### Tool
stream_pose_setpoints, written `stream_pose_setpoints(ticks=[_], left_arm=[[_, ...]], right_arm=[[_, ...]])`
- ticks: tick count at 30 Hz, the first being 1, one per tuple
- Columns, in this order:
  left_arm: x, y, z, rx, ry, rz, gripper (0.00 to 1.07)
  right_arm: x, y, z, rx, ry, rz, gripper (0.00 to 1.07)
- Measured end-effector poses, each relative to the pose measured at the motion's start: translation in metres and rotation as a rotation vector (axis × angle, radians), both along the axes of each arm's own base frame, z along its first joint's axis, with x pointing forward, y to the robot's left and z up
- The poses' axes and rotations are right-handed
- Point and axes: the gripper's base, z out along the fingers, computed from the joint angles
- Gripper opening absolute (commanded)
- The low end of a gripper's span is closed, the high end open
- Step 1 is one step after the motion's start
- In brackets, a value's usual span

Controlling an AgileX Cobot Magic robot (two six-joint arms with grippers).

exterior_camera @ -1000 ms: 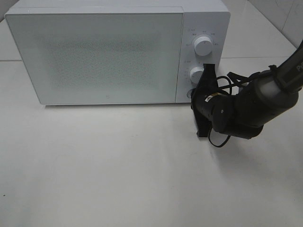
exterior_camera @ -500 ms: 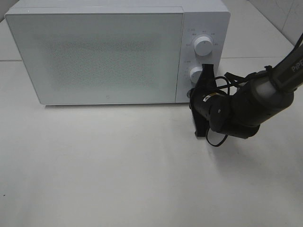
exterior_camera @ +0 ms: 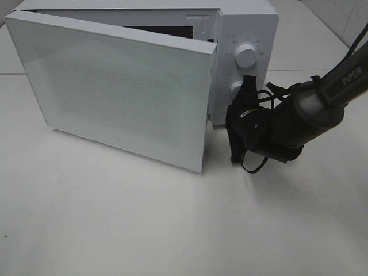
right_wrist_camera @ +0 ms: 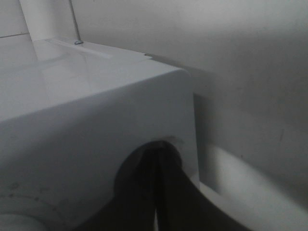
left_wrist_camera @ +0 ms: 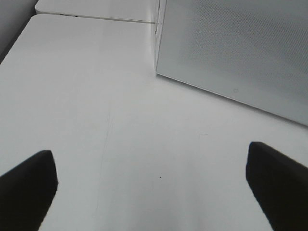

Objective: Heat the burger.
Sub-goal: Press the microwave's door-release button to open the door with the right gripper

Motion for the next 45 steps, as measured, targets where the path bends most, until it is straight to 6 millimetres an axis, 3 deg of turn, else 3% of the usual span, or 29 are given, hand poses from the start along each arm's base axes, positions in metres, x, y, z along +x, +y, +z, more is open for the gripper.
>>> stream_pose_setpoints(ticks=[28,40,45], left_arm=[[0.0,0.0,0.0,0.0,0.0,0.0,1.0],[0.0,0.0,0.0,0.0,0.0,0.0,1.0],[0.0,0.0,0.0,0.0,0.0,0.0,1.0]], right_arm=[[-0.006,0.001,0.001,-0.033,0.002,0.033,0.0],[-0.026,0.001,0.021,-0.076,-0.005,0.085,0.0],[-0.047,-0.006,0.025,-0.114,0.084,0.145,0.0]])
